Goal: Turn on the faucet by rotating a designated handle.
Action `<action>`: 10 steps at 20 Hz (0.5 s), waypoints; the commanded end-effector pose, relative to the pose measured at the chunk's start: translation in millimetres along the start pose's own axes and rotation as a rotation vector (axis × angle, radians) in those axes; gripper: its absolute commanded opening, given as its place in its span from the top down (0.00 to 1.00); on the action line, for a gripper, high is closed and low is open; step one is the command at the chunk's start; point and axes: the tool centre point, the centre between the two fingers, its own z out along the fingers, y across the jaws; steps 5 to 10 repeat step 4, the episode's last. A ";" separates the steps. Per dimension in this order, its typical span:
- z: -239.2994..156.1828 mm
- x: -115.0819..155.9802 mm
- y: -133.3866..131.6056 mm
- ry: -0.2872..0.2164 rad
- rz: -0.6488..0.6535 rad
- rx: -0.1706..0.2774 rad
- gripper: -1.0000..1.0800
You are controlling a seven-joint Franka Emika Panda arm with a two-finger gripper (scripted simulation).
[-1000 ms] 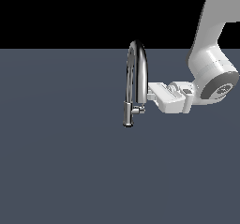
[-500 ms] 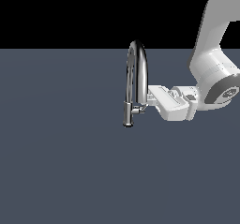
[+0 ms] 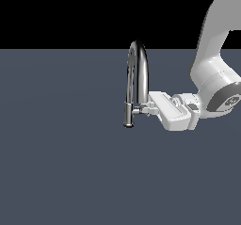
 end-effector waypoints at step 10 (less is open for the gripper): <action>-8.4 40.9 20.6 0.005 0.035 0.018 1.00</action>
